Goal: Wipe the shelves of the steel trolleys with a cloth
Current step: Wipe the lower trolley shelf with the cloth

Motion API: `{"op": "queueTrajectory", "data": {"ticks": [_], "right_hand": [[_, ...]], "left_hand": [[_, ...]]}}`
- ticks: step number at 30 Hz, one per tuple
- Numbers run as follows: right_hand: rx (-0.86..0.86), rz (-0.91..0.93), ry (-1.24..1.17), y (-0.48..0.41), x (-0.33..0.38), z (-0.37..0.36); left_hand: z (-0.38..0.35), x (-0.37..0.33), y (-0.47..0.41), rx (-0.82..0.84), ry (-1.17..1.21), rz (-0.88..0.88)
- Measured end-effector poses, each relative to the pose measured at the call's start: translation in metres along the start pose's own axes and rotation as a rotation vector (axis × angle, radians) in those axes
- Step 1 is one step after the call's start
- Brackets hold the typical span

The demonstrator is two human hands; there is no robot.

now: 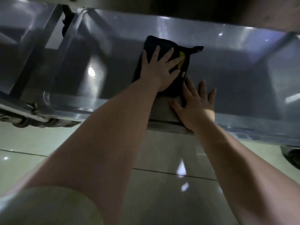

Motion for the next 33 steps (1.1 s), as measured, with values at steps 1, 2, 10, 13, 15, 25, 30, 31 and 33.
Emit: {"op": "queueTrajectory", "data": {"ticks": [1, 2, 10, 13, 15, 25, 30, 31, 33], "right_hand": [[-0.006, 0.000, -0.009, 0.000, 0.001, 0.000], [-0.017, 0.000, -0.021, 0.000, 0.001, 0.001], [-0.013, -0.080, 0.033, 0.002, -0.001, 0.002], [0.020, -0.263, -0.032, 0.002, -0.011, 0.006], [0.050, -0.281, -0.157, 0.000, -0.016, 0.010], [0.062, -0.385, -1.164, 0.002, -0.071, 0.053], [0.044, -0.272, -0.764, -0.003, -0.089, 0.068], [0.047, -0.214, -0.659, -0.005, -0.085, 0.070], [0.081, -0.071, -0.465, -0.005, -0.074, 0.070]], "left_hand": [[0.002, 0.023, 0.004, -0.014, -0.004, 0.046], [0.005, 0.053, 0.010, -0.034, -0.002, 0.126], [0.010, 0.224, 0.115, -0.095, 0.038, 0.579], [0.003, 0.193, 0.126, -0.111, 0.066, 0.606], [-0.002, 0.150, 0.125, -0.116, 0.052, 0.567], [-0.033, -0.168, 0.081, 0.119, 0.004, 0.055], [-0.013, -0.166, 0.092, 0.101, 0.211, 0.020], [-0.005, -0.156, 0.099, 0.040, 0.297, 0.011], [0.009, -0.134, 0.116, -0.107, 0.428, 0.026]]}}
Point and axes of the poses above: each hand's wrist, its own y-axis away from the middle knuckle, its own z-axis out of the back of the hand, x = y × z, the point moved 4 cm from there along -y, towards the middle knuckle, and after that the axes turned 1 degree about z, right-handed, at the moved point
